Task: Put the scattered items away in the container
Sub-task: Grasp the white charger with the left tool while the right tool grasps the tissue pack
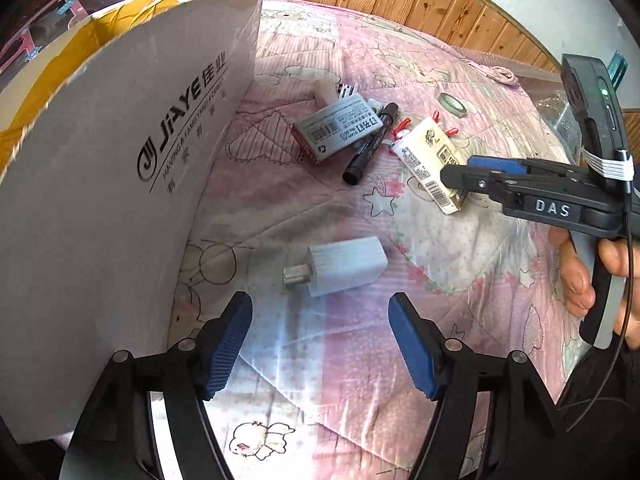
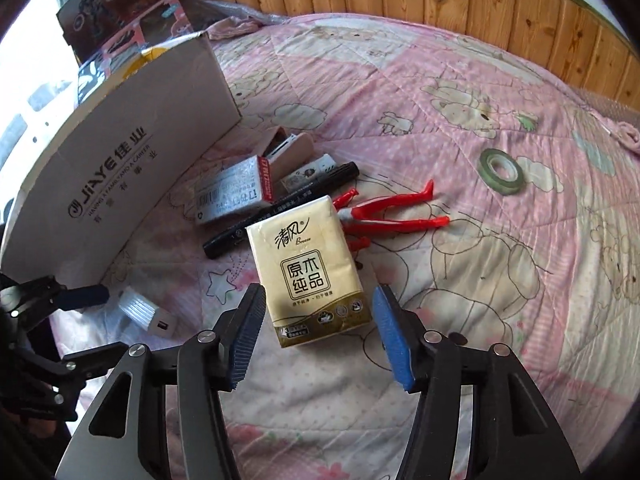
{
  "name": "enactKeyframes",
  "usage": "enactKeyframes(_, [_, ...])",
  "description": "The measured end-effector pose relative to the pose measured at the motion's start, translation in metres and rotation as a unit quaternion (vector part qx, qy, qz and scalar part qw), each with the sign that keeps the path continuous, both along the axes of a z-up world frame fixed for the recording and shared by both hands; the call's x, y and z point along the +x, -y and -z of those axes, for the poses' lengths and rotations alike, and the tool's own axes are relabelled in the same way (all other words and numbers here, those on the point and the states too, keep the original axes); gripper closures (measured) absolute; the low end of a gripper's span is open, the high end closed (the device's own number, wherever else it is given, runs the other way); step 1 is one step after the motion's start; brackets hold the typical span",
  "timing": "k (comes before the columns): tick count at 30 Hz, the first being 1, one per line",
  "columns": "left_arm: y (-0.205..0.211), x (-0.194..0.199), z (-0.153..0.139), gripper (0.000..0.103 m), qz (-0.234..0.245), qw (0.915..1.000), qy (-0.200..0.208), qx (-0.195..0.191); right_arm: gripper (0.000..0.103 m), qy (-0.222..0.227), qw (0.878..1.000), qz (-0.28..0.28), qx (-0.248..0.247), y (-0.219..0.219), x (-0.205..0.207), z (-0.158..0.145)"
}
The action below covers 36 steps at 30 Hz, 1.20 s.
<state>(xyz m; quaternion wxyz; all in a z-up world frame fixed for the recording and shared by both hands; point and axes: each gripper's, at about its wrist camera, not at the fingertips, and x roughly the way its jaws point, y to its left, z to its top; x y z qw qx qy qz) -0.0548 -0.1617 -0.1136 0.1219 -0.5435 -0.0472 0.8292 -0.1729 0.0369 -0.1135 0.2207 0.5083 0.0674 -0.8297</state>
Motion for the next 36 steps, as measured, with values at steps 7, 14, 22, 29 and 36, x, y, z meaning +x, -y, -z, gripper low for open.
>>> enactKeyframes(7, [-0.014,-0.009,0.012,0.031,-0.003,0.9997,-0.001,-0.026,0.041,-0.004,1.0,0.001,-0.001,0.006,-0.004,0.006])
enactKeyframes(14, [-0.027,-0.035,0.012,0.042,0.005,0.9996,-0.024,-0.015,0.051,0.021,0.999,0.027,-0.022,0.001,-0.004,0.006])
enactKeyframes(22, [-0.021,-0.036,0.014,0.041,0.01,0.9997,-0.024,-0.002,0.051,0.011,0.999,0.028,-0.027,0.005,-0.001,0.001])
enactKeyframes(29, [-0.018,-0.035,0.008,0.042,0.017,0.9987,-0.04,0.024,0.074,0.021,0.998,0.036,-0.05,-0.004,-0.001,-0.005])
enactKeyframes(36, [-0.024,-0.033,-0.001,0.042,0.022,0.998,-0.054,0.024,0.077,0.03,0.997,0.053,-0.054,-0.009,0.003,-0.004])
